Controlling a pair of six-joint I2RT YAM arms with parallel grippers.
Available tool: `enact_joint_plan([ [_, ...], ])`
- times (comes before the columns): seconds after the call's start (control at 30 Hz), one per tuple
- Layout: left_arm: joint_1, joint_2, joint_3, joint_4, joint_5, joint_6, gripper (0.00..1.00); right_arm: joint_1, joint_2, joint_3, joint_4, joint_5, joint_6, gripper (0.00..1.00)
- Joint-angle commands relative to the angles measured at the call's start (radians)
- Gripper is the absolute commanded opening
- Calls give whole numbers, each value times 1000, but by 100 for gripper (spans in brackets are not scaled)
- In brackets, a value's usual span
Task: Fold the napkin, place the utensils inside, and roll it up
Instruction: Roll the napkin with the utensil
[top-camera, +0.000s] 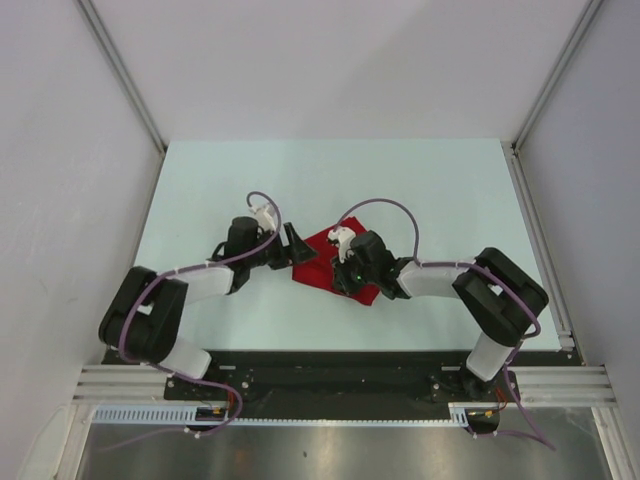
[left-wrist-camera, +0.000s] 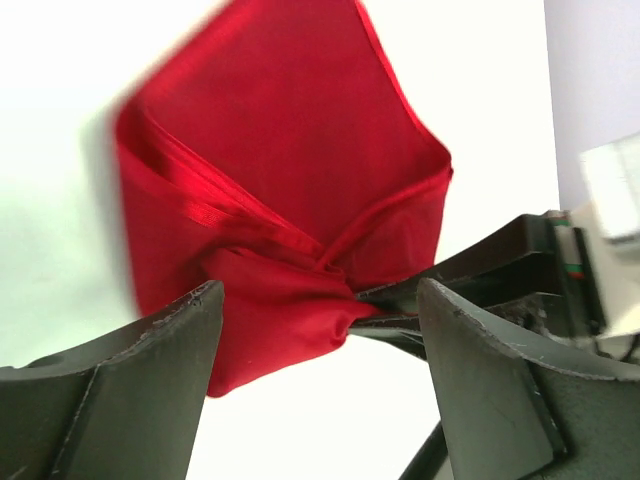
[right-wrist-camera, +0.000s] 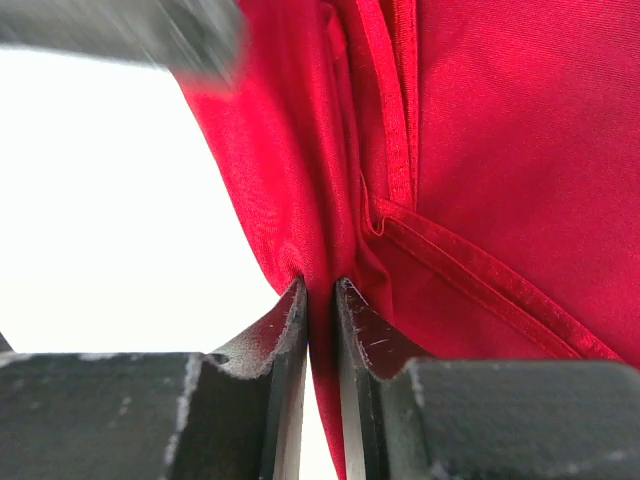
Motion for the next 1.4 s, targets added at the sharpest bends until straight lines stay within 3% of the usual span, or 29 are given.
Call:
enact_joint_plan([
  [0.0, 39, -131, -13, -83, -81, 86, 84, -4, 112, -57, -184, -84, 37, 19],
  [0.4, 58, -171, -134, -80, -139, 172, 87, -47, 120, -62, -181, -129, 52, 19],
  [0.73, 99, 17, -156, 192, 51, 106, 81, -93, 138, -65, -178, -198, 59, 18],
  [1.1, 96, 88, -156, 216, 86, 100, 63, -165, 173, -48, -184, -311, 78, 18],
  [1.37, 90, 148, -147, 275, 123, 68, 39, -177, 224, -25, -184, -356, 73, 17],
])
